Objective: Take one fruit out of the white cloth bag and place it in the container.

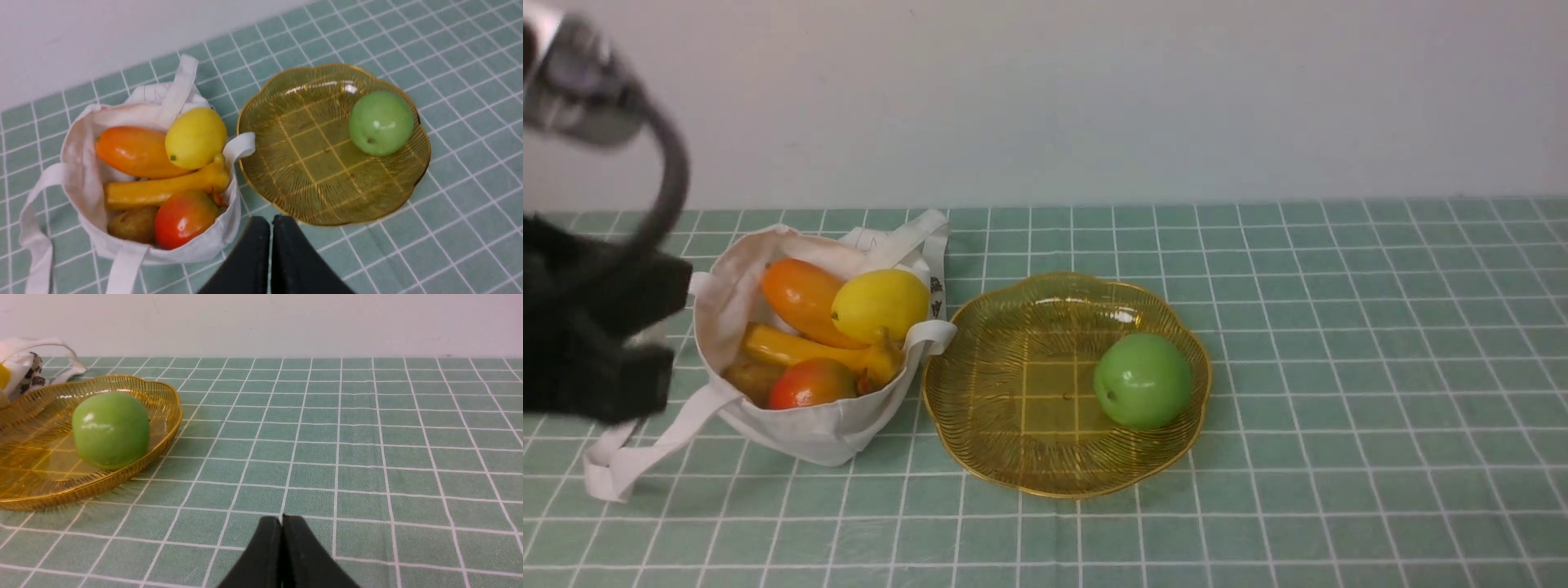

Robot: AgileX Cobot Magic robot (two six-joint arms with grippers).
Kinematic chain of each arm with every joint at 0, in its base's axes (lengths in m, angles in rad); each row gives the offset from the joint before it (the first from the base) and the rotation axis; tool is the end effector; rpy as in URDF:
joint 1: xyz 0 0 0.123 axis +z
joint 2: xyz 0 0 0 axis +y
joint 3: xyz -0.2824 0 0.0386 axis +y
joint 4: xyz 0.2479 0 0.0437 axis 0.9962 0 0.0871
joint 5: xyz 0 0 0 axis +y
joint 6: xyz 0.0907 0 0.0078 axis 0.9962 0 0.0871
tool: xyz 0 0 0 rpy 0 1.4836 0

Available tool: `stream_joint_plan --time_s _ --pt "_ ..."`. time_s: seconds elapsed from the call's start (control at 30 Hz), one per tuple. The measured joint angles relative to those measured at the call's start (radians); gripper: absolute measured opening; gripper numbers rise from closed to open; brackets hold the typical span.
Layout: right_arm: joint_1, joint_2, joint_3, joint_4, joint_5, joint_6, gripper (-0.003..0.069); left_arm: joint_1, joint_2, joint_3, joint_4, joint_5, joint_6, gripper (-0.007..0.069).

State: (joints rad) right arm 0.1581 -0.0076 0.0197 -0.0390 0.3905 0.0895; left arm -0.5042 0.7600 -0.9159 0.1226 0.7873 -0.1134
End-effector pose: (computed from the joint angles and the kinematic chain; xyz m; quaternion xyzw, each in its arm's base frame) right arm 0.0518 0.0069 0.1718 -0.0380 0.8084 0.0560 0.5847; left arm 0.1244 -0.0596 0.3804 0.1849 0.8498 -0.0927 0.4849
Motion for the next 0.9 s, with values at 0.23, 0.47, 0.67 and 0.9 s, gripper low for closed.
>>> stream_joint_plan --time_s 0.23,0.47,0.67,0.9 --pt "0.0 0.0 0.0 0.0 0.0 0.0 -0.0015 0.0 -0.225 0.276 -0.005 -0.282 -0.016 -0.0008" --pt "0.0 0.0 0.0 0.0 0.0 0.0 -0.0015 0.0 -0.285 0.346 -0.011 -0.301 -0.026 -0.0008" --pt "0.0 0.0 0.0 0.0 0.0 0.0 -0.0015 0.0 -0.285 0.348 -0.012 -0.294 -0.026 -0.0008" --pt "0.0 0.0 0.0 0.0 0.0 0.0 -0.0015 0.0 -0.285 0.348 -0.012 -0.292 -0.026 -0.0008"
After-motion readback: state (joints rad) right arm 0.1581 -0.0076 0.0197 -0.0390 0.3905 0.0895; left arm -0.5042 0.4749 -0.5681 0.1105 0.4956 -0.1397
